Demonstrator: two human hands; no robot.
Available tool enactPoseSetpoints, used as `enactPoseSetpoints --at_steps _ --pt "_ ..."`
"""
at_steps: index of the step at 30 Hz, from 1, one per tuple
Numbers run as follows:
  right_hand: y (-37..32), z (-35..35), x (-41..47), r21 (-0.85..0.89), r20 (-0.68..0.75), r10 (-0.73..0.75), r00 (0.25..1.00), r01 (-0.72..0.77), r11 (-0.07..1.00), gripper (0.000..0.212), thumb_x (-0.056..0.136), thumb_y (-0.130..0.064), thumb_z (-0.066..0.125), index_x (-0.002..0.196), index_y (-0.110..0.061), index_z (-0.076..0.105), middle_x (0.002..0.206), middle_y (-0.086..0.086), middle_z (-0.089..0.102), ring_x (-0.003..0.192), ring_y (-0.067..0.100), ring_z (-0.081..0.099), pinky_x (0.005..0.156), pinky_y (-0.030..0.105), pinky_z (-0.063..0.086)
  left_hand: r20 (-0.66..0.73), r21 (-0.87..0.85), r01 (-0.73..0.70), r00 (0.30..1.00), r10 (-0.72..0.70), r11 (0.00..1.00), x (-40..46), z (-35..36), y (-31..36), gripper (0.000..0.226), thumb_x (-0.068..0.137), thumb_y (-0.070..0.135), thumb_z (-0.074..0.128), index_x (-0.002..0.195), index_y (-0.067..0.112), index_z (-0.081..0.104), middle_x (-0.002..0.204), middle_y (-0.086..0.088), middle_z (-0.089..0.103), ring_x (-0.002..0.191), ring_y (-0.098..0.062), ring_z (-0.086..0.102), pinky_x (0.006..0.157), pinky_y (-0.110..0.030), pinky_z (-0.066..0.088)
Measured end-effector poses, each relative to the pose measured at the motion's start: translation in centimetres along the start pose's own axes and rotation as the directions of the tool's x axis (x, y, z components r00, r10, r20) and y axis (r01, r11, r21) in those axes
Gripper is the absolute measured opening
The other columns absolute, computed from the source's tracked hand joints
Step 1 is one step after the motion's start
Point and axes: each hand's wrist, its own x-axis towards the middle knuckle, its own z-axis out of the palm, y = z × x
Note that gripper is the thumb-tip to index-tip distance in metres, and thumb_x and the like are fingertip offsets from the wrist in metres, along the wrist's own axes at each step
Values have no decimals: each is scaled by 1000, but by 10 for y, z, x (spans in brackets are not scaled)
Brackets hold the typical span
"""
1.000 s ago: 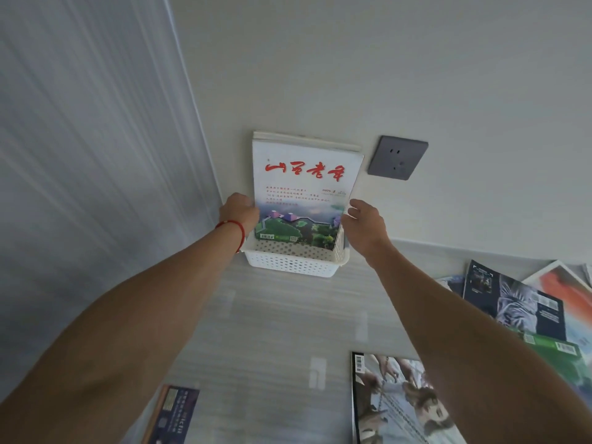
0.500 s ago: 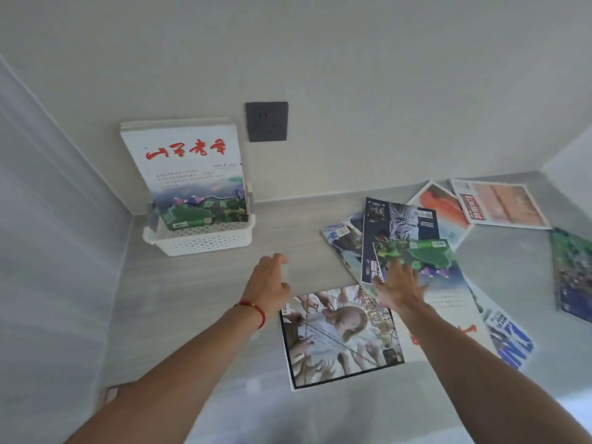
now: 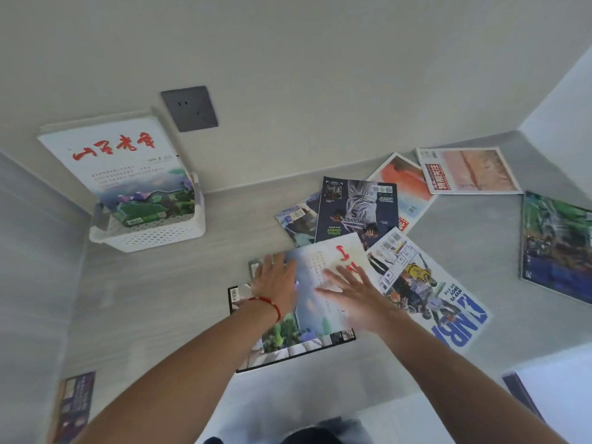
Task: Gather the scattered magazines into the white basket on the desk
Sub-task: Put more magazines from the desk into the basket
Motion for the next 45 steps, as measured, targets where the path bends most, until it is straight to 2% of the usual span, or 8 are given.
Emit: enactPoseSetpoints --at_steps 4,10,19,23,26,31,41,45 --pt "-7 -4 -2 -43 -90 73 993 -77 996 86 86 -1 63 156 -35 28 169 5 9 154 30 14 123 60 10 140 -16 201 970 -197 979 -2 20 -10 89 98 41 59 162 19 1 170 -14 -4 157 -43 2 124 -59 20" --pt "-8 18 -11 290 -201 188 961 -125 949 55 96 -44 59 146 -29 46 168 0 16 153 24 19 121 56 26 48 -97 290 957 -287 952 2 33 -11 65 94 42 58 148 22 30 141 -18 44 131 -40 43 109 -55 38" --pt "-13 29 1 327 -244 180 953 -94 940 90 77 -54 79 148 -15 40 170 9 5 157 32 2 125 60 10 31 -703 127 988 -149 700 -16 32 -47 10 98 12 56 101 19 50 108 -11 72 98 -34 68 75 -40 57" --pt "-34 12 16 683 -337 529 779 -185 707 82 87 -31 78 151 -5 35 161 17 29 151 35 26 122 54 26 -35 -853 98 969 -244 512 -35 17 -80 12 99 12 58 104 23 58 107 -3 76 101 -26 72 71 -30 62" --pt "-64 -6 35 823 -229 544 807 -138 551 62 97 -32 65 149 -15 38 143 4 54 130 25 52 113 51 41 -64 -933 51 951 -303 356 -50 3 -115 20 100 11 60 110 29 63 104 -1 79 101 -23 74 81 -36 61" --pt "-118 -62 77 963 -130 614 778 -49 266 28 103 -29 54 130 -21 60 117 -4 73 78 5 70 62 22 60 -67 -968 33 922 -381 250 -68 -22 -183 20 100 11 62 108 29 63 106 -7 79 103 -30 74 90 -51 59" --pt "-179 -198 163 925 -321 584 746 114 362 11 90 -19 70 98 -16 77 93 -1 78 85 23 74 81 48 62 -401 -854 -67 716 -572 516 -60 -112 -304 7 95 17 63 100 18 67 104 -2 73 94 -23 69 68 -23 51" --pt "-199 -259 193 895 -403 588 701 167 414 11 80 -20 69 75 -26 77 68 -16 73 75 12 73 74 32 62 -550 -787 -103 565 -615 609 -52 -151 -343 3 88 16 69 91 17 71 89 -1 72 78 -18 67 64 -9 46"
